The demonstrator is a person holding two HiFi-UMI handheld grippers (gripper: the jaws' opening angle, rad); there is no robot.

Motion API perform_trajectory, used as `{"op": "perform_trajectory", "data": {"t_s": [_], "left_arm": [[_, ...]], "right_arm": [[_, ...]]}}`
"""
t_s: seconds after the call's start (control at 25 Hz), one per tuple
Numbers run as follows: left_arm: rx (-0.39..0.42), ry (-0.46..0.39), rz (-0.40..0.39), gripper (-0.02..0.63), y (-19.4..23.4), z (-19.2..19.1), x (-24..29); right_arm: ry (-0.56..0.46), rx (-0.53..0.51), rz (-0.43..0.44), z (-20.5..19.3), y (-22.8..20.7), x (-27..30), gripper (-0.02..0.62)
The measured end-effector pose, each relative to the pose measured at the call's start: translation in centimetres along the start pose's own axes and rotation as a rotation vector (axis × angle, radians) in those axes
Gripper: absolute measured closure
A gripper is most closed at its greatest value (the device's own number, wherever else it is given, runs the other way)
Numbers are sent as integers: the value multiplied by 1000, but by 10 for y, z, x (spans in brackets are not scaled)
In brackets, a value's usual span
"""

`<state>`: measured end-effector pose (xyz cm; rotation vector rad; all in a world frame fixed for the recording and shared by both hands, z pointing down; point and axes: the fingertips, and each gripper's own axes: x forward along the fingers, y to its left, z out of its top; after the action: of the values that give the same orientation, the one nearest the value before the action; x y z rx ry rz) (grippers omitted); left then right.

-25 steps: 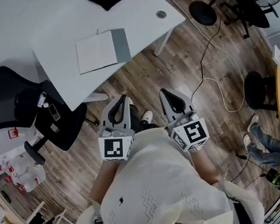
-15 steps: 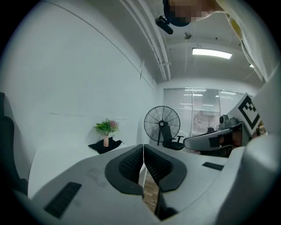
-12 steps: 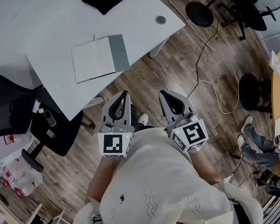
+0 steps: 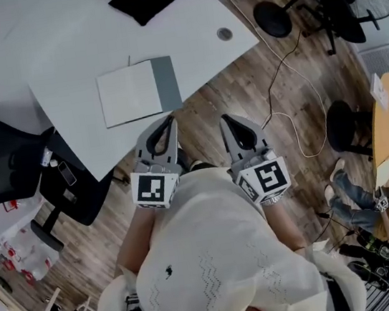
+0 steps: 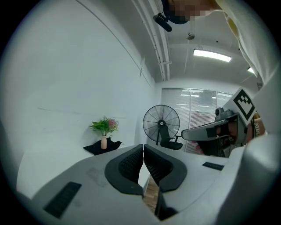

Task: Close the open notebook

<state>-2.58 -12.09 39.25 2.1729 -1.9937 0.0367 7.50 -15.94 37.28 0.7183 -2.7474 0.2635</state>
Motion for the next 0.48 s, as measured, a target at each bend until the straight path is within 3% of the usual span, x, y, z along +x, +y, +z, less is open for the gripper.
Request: {"op": "perform_trajectory", "data": {"t_s": [0.2, 0.48], "left_arm": [[31, 33, -16, 591, 21, -11, 9], [27, 82, 27, 589, 40, -29, 13]], "right_arm": [[-9, 4, -6, 8, 5, 23, 594], [26, -3, 51, 9, 17, 47, 594]]}}
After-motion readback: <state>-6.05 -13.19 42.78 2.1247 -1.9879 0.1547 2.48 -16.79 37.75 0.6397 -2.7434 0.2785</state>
